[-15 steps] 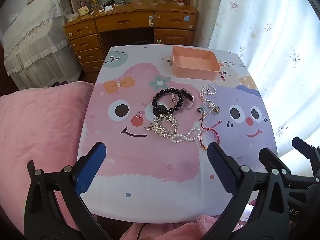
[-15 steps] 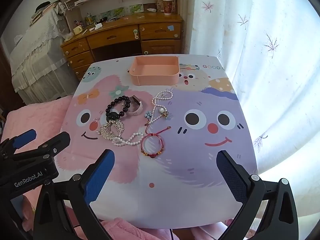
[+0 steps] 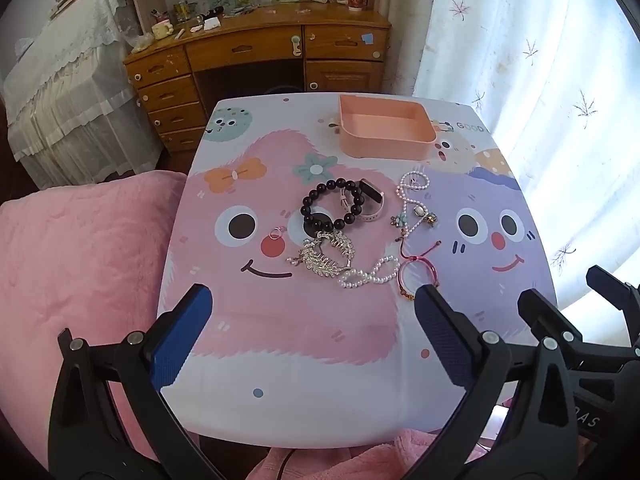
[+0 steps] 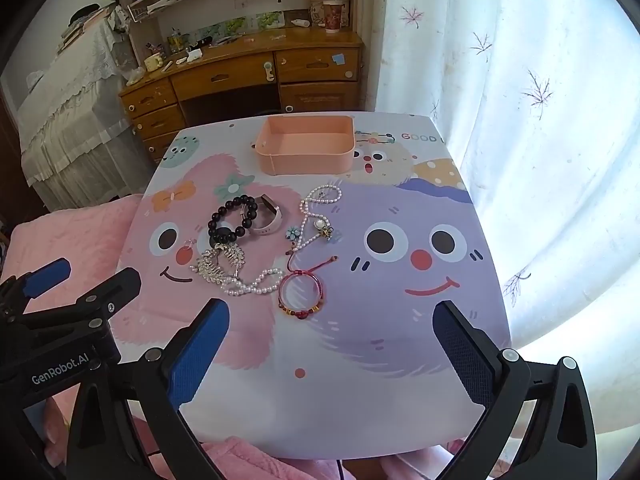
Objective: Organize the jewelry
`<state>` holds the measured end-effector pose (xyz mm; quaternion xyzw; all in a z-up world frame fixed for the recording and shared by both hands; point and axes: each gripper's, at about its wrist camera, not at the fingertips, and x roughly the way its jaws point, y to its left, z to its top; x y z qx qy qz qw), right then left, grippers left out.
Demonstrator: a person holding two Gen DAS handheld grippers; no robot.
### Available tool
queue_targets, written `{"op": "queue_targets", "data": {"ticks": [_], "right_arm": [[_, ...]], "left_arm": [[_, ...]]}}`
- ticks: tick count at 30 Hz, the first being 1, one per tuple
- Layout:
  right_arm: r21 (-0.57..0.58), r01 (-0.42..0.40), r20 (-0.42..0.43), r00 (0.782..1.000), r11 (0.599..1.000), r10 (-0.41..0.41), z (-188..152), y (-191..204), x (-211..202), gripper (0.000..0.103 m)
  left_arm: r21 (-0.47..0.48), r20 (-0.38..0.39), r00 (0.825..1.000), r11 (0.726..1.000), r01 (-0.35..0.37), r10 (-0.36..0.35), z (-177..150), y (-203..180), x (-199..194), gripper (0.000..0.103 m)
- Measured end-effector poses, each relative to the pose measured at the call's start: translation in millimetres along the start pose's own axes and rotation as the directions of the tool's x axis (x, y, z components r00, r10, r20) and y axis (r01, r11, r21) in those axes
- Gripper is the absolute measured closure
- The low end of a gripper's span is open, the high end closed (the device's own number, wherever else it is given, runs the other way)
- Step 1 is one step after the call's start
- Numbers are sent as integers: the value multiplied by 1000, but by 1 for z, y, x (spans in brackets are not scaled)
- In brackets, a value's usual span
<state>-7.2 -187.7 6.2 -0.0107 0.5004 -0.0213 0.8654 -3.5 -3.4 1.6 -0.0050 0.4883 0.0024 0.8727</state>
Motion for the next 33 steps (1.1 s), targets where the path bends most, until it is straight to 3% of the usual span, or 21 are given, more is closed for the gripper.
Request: {"op": "queue_targets", "data": {"ticks": [33], "right_arm": [[0,2,-6,1000,1000,-2,1,-1,2,0]], "left_arm": [[1,-2,1000,1000,-7,7,1,-3,0,2]]}}
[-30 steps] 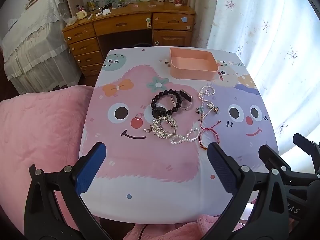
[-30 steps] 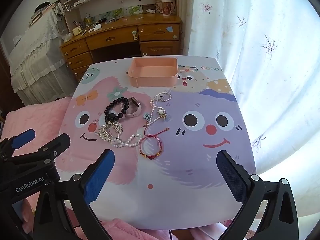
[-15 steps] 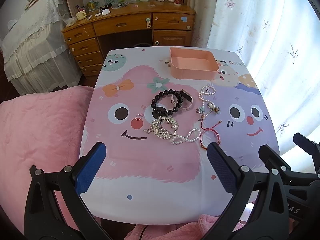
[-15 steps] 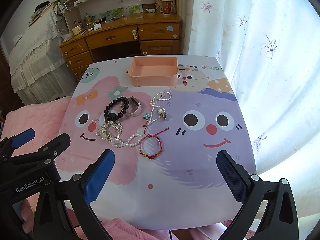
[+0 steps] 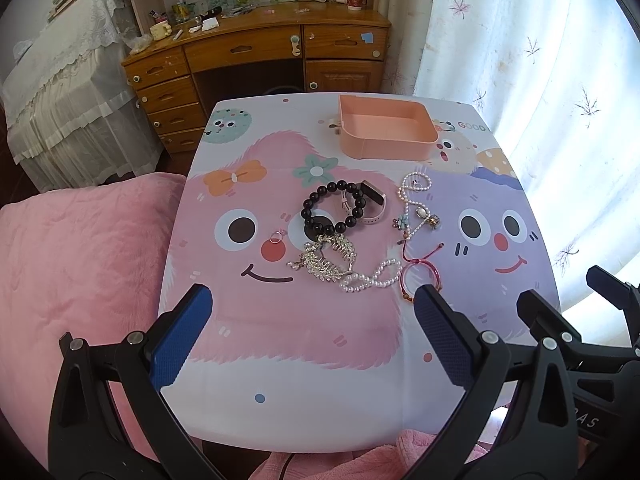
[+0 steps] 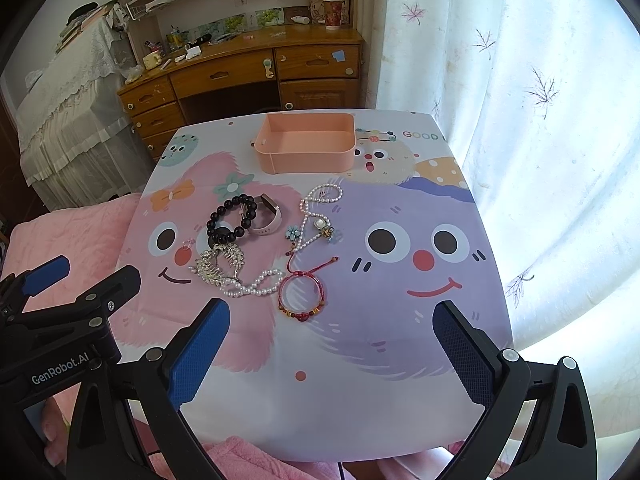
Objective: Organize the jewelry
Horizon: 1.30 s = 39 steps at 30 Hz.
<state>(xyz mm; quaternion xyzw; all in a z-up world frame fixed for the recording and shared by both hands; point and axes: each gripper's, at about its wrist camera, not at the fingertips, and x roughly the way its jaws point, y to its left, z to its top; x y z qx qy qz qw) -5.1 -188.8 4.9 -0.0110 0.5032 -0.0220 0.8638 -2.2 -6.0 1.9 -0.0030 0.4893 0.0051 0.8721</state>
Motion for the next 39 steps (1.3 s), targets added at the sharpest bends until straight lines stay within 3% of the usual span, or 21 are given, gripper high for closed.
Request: {"op": "queue_targets", "data": {"ticks": [8,15,25,30,34,39], "right_arm": [[6,-13,2,1000,1000,13,-3,5,6,0],[48,12,61,998,999,-15,-7,14,-4,0],[-46,119,56,992,992,-116,-39,62,9,0],[-146,131,60,991,981,-123,-62,79,18,0],[-244,152,57,988,958,-142,-78,86,37,0],[-305,71,32,997,950,-64,-88,77,73,0]], "left_arm": [[14,5,1000,1000,-19,19,4,5,6,2],[23,12,1000,1000,-11,10,6,17,14,2],[81,-48,987,984,160,-157,-7,54,54,2],[169,-70,971,956,239,-230,-14,59,72,2],[265,-66,954,916,300,-293,-23,47,82,5],[389,-51,943,863,321,-327,-33,14,98,26]]}}
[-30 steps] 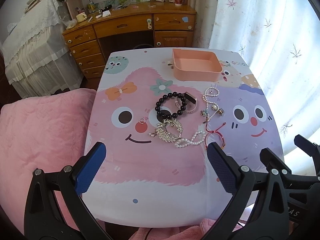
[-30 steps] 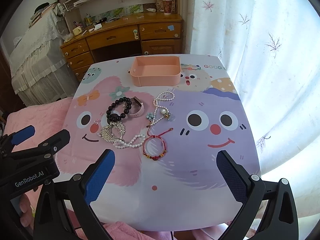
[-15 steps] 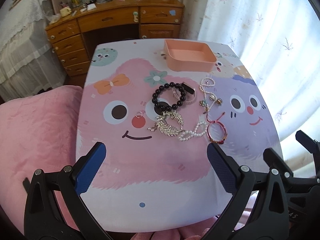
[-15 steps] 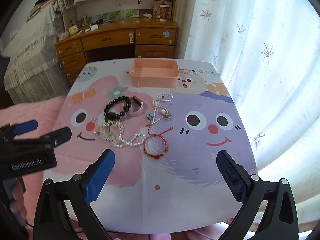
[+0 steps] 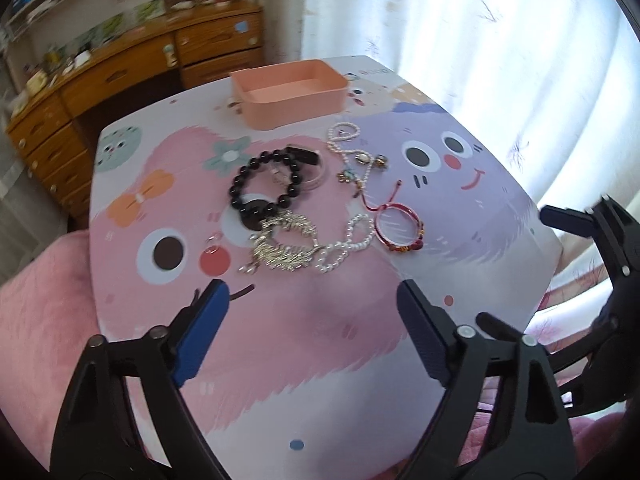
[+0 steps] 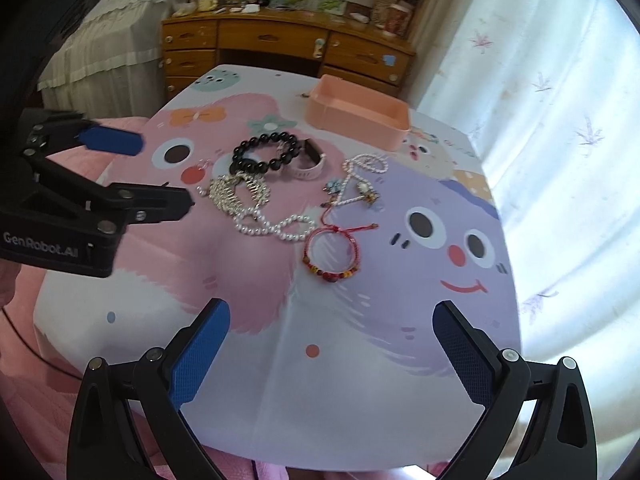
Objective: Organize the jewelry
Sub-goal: 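Grasp the white pearl necklace with the left tool while the right tool grasps the red string bracelet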
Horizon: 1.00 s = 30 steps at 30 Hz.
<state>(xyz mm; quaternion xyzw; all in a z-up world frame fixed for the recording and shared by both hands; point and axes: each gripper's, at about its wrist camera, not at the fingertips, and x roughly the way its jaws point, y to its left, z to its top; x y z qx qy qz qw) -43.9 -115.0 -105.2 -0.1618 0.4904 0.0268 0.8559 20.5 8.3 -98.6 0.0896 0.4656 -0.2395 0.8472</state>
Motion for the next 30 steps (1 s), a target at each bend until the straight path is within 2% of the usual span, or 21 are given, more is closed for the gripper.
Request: {"op": "queue_targets", "data": {"ticks": [4,7,12,19,24,30], "right_arm": [[-103,-62,19,998,993,64,-8,-7,39,0],[-175,-95,8,995,980,98,-9,-16,70,0],[-213,-162,-15,987,963,163,-6,-37,113,0],[-248,-223,3,973,943,232,9,-51,145,4],[-237,-280,-20,959,930,283,19,-51,160,20],[-225,-344,-31,938,912,346,25,-49,171,21]], "left_arm": [[94,6,1000,996,5,-5,8,-20,25,38],[180,-15,1000,983,-23,26,16,-34,50,46],[256,-74,996,966,-29,49,24,-46,87,65],[295,-125,986,953,-66,107,23,-43,117,69],[299,-135,983,951,-79,124,23,-37,131,69],[328,-124,980,938,-110,158,22,-42,139,69]]}}
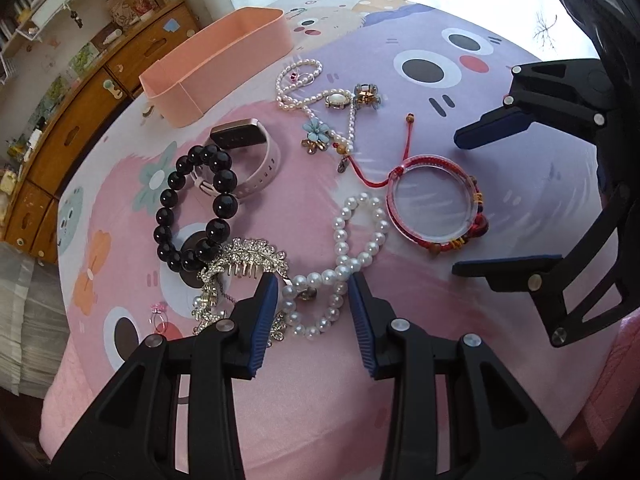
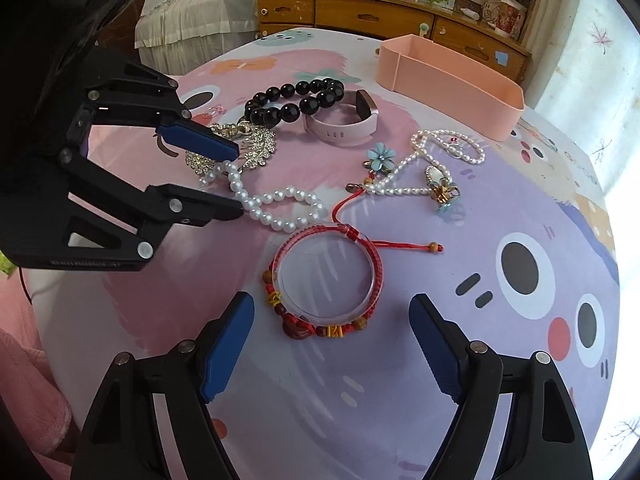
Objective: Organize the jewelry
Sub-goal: 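Grasp the white pearl necklace with the left tool while the right tool grasps the red string bracelet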
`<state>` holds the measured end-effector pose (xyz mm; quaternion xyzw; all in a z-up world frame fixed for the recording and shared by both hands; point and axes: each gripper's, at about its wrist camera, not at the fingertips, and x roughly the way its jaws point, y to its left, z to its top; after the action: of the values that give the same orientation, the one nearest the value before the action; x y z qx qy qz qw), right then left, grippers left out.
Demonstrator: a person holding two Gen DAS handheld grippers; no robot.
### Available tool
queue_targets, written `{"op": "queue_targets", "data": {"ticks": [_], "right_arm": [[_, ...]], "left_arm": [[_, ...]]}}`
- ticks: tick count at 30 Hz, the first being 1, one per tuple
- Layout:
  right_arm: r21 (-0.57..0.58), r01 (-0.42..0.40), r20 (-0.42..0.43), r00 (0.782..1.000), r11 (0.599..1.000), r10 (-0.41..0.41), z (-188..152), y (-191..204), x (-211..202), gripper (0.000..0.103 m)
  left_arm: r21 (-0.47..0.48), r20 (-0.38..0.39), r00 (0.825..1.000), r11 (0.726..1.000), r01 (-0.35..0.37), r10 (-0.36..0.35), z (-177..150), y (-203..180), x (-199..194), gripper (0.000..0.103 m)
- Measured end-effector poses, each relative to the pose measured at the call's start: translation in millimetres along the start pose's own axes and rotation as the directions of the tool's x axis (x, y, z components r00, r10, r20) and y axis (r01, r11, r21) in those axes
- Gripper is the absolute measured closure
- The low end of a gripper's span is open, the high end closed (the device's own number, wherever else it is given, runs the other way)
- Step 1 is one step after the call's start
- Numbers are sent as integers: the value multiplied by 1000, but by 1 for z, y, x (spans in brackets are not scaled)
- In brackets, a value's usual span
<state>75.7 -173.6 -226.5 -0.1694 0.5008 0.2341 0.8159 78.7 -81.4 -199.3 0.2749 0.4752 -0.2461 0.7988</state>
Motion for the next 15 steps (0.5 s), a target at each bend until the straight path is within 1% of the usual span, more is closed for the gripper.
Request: {"op": "queue_targets", "data": {"ticks": [2,5,10,11,13,15], "right_arm": [[0,-9,11,1000,1000,9,-2,1,-2,21],[-19,-19,23,1000,1000,19,1,2,2,21],[-32,-28,41,999,999,29,-2,6,-3,21],[-33,-30,43,999,999,31,-1,5,-2,23],[-36,-31,52,998,999,33,-1,5,-4,31],[-25,-26,55,998,999,28,-2,3,-7,43]], "left_arm": [[2,9,1000,1000,-8,8,1,-1,1,69],[0,15,1000,1000,-2,2,2,1,1,69],[8,22,999,1000,29,-30,3,5,3,69],[7,22,999,999,37,-38,4,6,3,69],[-4,19,998,999,54,-54,4,8,3,69],[-10,23,998,998,62,-61,4,10,3,69]]}}
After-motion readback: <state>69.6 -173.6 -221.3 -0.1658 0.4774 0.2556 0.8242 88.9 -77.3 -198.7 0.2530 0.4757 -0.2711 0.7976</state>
